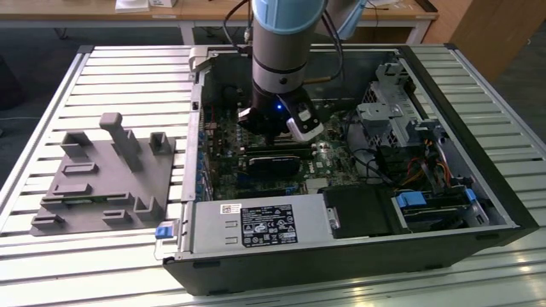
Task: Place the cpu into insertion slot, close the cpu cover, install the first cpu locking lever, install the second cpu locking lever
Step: 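Install the second cpu locking lever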
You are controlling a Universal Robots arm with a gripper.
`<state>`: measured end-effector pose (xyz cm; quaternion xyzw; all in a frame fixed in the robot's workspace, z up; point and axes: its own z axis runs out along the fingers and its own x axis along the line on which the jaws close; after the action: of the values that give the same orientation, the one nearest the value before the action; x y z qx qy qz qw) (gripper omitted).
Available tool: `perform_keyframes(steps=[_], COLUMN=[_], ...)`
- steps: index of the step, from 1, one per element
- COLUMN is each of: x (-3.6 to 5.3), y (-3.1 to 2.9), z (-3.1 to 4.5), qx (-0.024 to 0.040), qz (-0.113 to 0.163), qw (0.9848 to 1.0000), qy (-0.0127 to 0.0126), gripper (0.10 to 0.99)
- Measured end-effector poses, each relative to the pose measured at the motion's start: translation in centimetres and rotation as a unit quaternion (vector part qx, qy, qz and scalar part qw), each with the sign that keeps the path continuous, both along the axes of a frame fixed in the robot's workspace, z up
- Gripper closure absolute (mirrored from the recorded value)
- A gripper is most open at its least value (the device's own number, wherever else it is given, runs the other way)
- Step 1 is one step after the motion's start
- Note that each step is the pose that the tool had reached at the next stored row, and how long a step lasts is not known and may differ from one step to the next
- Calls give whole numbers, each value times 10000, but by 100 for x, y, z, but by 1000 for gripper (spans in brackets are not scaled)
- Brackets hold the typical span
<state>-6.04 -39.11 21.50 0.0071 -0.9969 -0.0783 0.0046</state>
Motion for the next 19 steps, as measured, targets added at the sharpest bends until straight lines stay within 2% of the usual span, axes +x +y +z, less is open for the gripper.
perform_keyframes(steps=[4, 7, 10, 19], x=[-2, -14, -37, -57], y=[-37, -85, -108, -110], z=[-7, -12, -19, -145], qx=[147, 191, 246, 330], qz=[-1, -1, -1, -2], qw=[9999, 9998, 9997, 9995], qy=[0, -1, 0, -1], gripper=[980, 980, 980, 980])
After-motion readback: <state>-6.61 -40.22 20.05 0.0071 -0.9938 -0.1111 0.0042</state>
